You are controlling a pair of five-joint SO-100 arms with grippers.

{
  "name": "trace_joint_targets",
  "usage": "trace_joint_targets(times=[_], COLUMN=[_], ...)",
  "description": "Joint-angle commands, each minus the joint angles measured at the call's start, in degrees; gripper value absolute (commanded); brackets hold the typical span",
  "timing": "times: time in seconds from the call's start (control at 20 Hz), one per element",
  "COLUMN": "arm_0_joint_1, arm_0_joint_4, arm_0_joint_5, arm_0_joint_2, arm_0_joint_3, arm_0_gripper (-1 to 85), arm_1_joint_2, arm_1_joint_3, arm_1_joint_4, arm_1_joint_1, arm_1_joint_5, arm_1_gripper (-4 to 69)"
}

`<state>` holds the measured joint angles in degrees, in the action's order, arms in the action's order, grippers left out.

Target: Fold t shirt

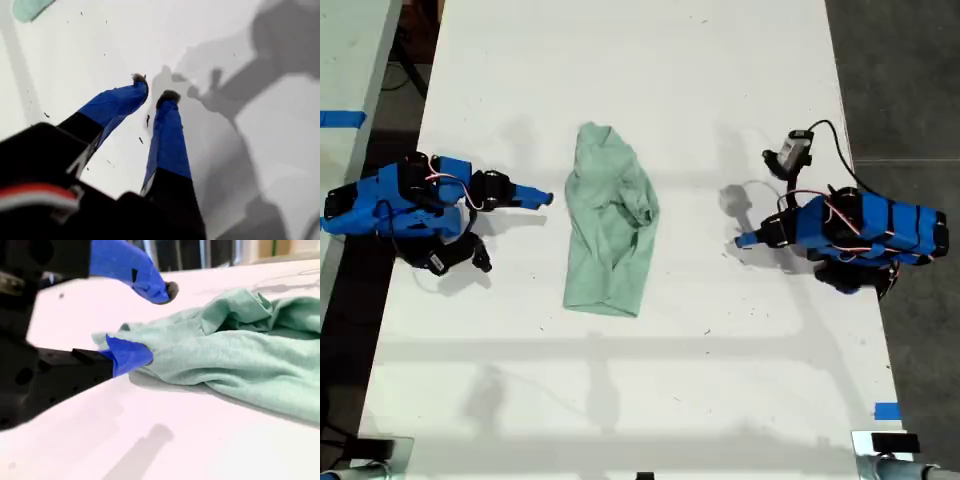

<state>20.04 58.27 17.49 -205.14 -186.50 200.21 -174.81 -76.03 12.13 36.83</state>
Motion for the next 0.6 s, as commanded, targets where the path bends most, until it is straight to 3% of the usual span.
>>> trace_joint_targets(times=[0.0, 0.2, 0.55], arm_0_joint_1=[0.4, 0.3, 0.3], arm_0_joint_4=[-0.7, -0.7, -0.7], arm_0_joint_5=[14.3, 14.3, 14.3], arm_0_joint_2=[-0.5, -0.5, -0.5], arm_0_joint_3=[-2.3, -2.3, -2.3], arm_0_gripper=[13.1, 8.8, 8.6], arm_1_joint_2=[0.8, 0.8, 0.8], arm_1_joint_3=[-3.3, -3.3, -3.3], arm_1_joint_4=[-0.3, -0.3, -0.3], arm_1_joint_1=[-1.6, -1.6, -1.6], arm_1_joint_5=[9.0, 9.0, 9.0], arm_1_gripper=[6.4, 6.2, 6.1])
